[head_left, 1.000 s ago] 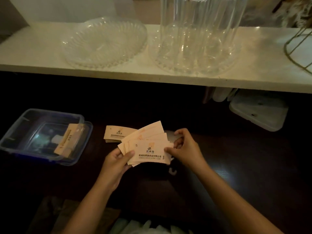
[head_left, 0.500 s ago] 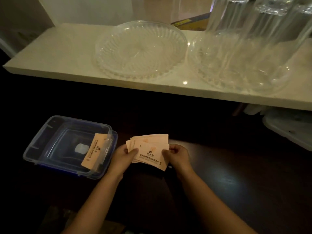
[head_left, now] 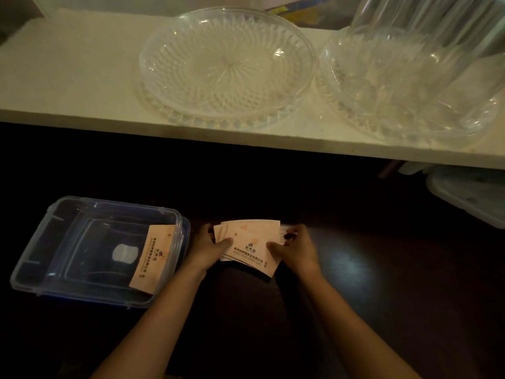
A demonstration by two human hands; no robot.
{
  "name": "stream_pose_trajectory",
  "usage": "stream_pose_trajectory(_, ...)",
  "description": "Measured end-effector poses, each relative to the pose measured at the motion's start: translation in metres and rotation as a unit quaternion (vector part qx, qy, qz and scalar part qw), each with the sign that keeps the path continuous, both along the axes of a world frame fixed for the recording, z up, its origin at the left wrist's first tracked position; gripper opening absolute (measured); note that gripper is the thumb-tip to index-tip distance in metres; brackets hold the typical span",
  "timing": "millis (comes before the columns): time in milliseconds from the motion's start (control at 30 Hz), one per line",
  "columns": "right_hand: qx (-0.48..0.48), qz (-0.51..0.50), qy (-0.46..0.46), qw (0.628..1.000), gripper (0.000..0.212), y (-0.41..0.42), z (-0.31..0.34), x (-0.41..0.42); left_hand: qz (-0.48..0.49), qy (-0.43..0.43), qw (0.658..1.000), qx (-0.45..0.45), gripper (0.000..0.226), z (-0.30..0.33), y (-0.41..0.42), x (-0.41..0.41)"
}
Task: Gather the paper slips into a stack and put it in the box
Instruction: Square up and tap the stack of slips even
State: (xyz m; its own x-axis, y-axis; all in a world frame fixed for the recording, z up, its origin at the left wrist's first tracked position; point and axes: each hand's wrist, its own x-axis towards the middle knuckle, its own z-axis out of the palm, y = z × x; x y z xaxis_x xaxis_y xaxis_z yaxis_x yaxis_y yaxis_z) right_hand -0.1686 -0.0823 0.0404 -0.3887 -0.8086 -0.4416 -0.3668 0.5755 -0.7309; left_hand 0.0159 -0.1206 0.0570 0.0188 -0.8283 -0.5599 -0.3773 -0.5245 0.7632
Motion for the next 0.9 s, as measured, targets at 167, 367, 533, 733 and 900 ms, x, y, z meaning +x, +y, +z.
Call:
stream_pose_trajectory(167, -0.049, 0.261, 0.062, 0.962, 0.094, -0.009, 0.007, -0.017, -0.141, -0.034, 0.989, 0.025, 0.029, 0.005, -0.016, 0.004)
stream_pose_trajectory(367, -0.038, 0.379, 0.085, 0.921, 0.064, -0.016, 0.013, -0.027, -0.159, 0.002, 0.986, 0.049, 0.052, 0.002, -0.020, 0.004)
stream_pose_trajectory(533, -0.034, 0.345, 0.023, 0.938, 0.060, -0.006, 0.012, -0.026, -0.156, 0.056, 0.986, 0.027, 0.057, 0.000, -0.007, 0.014)
stream_pose_trajectory(733, -0.062, 0.325, 0.004, 0.944, 0.063, 0.022, 0.016, -0.025, -0.130, 0.100, 0.986, -0.033, 0.058, -0.007, 0.026, 0.022)
stream_pose_trajectory(900, -0.195, 0.344, 0.110, 0.912, 0.065, 0.031, 0.041, -0.044, -0.149, 0.073, 0.973, -0.161, 0.062, 0.002, 0.039, 0.000)
